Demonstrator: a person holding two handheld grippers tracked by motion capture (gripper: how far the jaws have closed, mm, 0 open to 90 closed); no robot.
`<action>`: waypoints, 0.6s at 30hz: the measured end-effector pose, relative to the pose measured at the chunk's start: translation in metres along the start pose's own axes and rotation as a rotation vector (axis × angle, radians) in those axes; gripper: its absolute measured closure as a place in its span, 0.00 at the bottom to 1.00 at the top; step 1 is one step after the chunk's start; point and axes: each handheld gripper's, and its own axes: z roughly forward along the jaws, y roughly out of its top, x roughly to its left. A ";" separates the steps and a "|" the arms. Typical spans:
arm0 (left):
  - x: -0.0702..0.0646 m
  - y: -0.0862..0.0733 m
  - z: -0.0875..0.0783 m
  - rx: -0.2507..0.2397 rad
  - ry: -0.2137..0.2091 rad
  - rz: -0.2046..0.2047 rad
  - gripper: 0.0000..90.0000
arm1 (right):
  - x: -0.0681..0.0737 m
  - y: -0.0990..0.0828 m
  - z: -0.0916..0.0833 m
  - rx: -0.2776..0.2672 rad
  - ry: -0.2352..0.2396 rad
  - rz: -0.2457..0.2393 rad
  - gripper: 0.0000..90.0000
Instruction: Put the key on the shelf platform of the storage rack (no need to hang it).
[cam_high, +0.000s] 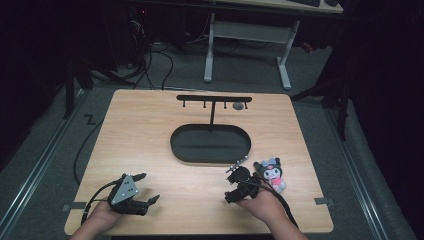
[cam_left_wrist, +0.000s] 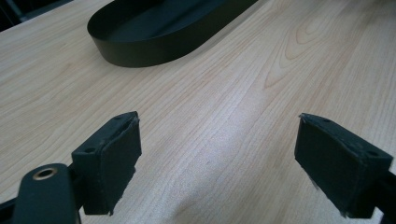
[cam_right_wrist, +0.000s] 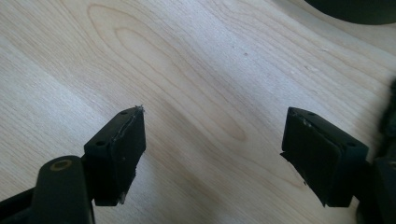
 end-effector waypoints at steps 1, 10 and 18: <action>0.000 0.000 0.000 0.001 0.000 0.000 0.17 | 0.000 0.000 -0.001 0.007 0.001 -0.005 0.24; 0.001 0.000 0.000 0.000 0.000 -0.005 0.17 | -0.003 0.000 -0.011 0.053 0.020 -0.013 0.24; 0.001 0.000 0.000 0.000 0.000 -0.005 0.17 | -0.019 -0.004 -0.023 0.089 -0.018 -0.003 0.23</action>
